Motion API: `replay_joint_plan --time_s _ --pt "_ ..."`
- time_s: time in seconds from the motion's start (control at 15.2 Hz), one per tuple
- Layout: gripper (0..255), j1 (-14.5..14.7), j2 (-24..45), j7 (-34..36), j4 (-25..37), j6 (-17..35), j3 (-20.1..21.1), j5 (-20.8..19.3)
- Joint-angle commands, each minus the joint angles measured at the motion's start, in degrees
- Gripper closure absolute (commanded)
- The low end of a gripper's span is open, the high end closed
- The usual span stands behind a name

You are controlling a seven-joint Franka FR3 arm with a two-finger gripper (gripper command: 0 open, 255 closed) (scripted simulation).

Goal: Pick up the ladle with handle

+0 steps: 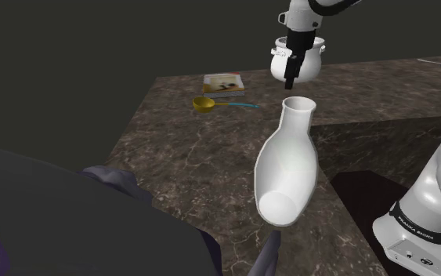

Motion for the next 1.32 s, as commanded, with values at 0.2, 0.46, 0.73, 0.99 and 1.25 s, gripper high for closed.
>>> replay_joint_plan --time_s 0.2,0.46,0.73,0.99,1.25 --pt "0 1.71 9.18 -4.99 5.67 5.04 0.56 -0.39" --pt "0 2.96 16.63 -8.57 11.29 7.99 1.45 -0.76" --pt "0 4.19 24.01 -11.9 17.67 10.08 2.57 -1.35" --pt "0 5.46 31.37 -15.01 24.82 11.34 3.88 -2.27" --pt "0 6.7 37.66 -17.52 31.53 11.76 5.03 -3.32"
